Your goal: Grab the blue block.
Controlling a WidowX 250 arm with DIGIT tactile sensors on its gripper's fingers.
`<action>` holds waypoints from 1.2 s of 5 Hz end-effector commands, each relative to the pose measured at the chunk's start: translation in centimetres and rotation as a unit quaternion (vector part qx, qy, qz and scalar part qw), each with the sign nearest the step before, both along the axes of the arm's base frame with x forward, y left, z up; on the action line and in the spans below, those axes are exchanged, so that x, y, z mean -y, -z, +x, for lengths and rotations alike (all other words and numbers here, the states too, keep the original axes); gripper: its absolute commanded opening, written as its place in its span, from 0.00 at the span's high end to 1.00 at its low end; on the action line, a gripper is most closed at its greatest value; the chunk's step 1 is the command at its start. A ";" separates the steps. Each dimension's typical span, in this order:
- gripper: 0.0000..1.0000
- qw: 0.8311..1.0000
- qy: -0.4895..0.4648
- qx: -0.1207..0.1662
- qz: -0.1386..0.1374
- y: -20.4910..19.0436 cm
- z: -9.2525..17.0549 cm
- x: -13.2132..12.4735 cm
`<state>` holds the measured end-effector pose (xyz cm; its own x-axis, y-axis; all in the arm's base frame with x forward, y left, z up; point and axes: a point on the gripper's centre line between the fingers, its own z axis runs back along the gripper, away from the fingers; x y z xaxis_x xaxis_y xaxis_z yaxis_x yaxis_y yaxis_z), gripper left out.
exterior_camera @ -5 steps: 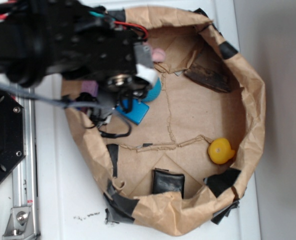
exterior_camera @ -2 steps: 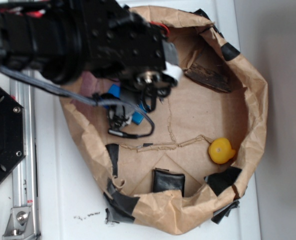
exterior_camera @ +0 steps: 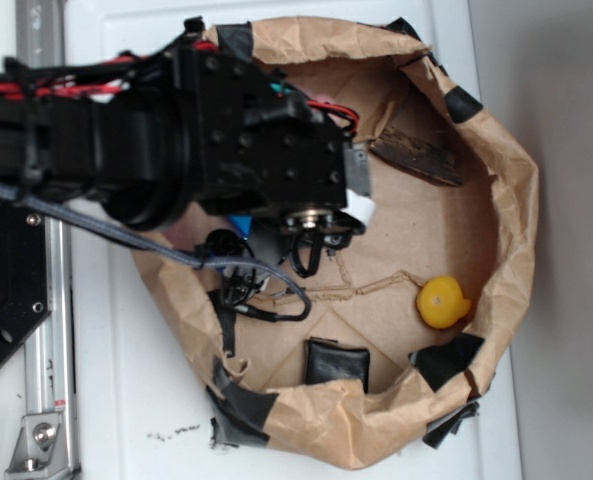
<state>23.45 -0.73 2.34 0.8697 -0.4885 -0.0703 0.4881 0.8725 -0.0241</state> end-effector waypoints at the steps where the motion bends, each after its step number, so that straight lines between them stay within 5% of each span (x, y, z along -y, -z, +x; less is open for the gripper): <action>1: 0.00 0.999 0.029 0.029 -0.012 -0.8 -0.8 2.3; 4: 0.00 0.999 -0.019 0.035 0.010 0.8 3.1 1.5; 5: 0.00 0.999 0.009 0.028 0.046 1.9 2.8 1.3; 6: 0.00 0.996 0.039 -0.015 0.074 3.9 0.7 -0.1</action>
<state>24.81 -0.18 0.57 0.8530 -0.4989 -0.1531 0.5154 0.8516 0.0963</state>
